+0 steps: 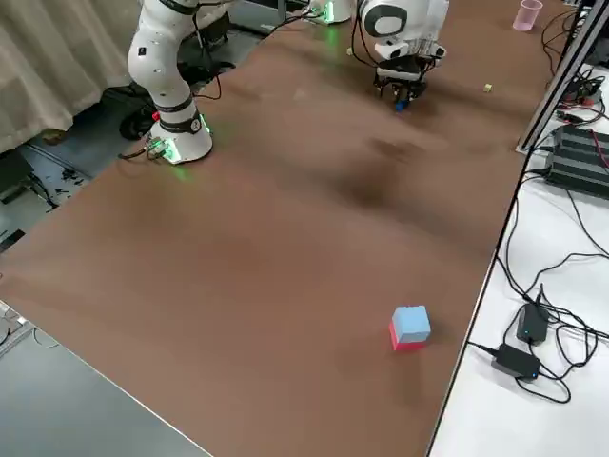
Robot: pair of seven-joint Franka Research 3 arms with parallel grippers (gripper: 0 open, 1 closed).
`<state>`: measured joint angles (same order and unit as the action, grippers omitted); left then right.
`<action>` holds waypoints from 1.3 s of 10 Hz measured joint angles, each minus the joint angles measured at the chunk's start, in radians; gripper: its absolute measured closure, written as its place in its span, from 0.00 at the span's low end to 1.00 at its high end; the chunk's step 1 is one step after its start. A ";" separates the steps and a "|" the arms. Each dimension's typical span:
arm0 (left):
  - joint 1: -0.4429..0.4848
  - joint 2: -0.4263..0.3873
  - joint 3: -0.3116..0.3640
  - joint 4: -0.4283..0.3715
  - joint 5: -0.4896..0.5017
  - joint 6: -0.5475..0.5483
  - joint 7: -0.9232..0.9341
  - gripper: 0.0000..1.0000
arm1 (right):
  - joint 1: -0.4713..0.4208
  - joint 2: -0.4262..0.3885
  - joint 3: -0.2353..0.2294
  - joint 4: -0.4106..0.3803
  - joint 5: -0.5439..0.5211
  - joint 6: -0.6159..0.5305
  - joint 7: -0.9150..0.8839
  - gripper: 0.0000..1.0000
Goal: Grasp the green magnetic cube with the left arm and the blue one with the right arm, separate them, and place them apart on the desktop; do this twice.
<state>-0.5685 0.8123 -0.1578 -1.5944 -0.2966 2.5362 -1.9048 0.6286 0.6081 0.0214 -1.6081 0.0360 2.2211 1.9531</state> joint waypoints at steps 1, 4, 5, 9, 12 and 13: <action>0.000 0.000 0.000 0.000 0.000 0.000 0.000 0.65 | 0.000 0.000 0.000 0.000 0.000 0.000 0.000 0.09; 0.000 0.000 0.000 0.001 0.000 0.000 0.001 0.76 | 0.000 0.000 0.001 0.004 0.035 0.012 0.013 0.09; 0.000 0.000 0.000 0.001 0.000 0.000 0.001 0.76 | 0.001 -0.001 0.003 0.012 0.043 0.023 0.036 0.09; 0.005 0.000 0.003 0.005 0.000 0.000 0.012 0.77 | 0.017 0.034 0.009 0.024 0.070 0.089 0.140 0.09; 0.020 0.000 0.005 0.013 0.000 0.000 0.038 0.77 | 0.028 0.082 0.009 0.028 0.114 0.155 0.155 0.09; 0.029 -0.002 0.005 0.017 0.000 0.000 0.048 0.77 | 0.033 0.094 0.009 0.028 0.121 0.181 0.156 0.09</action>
<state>-0.5397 0.8107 -0.1530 -1.5771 -0.2965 2.5364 -1.8568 0.6618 0.7020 0.0305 -1.5800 0.1570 2.4023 2.1090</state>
